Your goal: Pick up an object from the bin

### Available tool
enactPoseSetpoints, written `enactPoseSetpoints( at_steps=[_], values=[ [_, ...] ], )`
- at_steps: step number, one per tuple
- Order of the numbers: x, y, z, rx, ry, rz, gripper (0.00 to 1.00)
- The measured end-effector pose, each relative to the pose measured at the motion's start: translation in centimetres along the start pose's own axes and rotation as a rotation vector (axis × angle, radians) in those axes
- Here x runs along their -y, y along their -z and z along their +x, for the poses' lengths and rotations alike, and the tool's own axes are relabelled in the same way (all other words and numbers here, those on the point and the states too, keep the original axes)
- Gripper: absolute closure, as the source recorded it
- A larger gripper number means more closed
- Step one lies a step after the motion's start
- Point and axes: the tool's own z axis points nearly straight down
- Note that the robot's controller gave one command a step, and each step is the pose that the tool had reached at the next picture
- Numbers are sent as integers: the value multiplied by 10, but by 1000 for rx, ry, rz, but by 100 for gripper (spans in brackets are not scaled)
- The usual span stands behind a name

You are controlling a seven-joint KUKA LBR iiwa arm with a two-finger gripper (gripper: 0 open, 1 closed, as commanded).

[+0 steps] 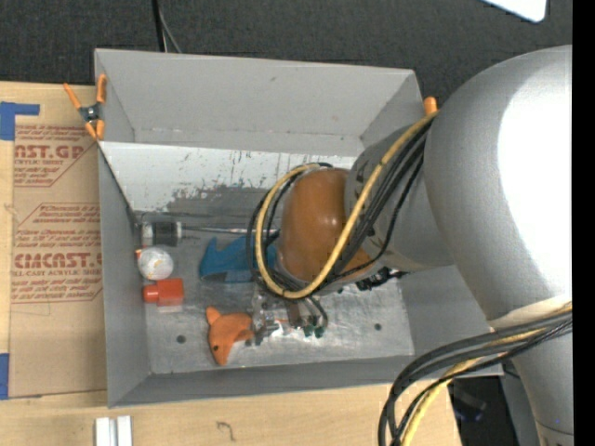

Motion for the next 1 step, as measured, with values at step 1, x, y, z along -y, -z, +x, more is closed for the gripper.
enactPoseSetpoints(
  at_steps=[1],
  values=[
    [0, 0, 0, 0, 0, 0, 100]
  ],
)
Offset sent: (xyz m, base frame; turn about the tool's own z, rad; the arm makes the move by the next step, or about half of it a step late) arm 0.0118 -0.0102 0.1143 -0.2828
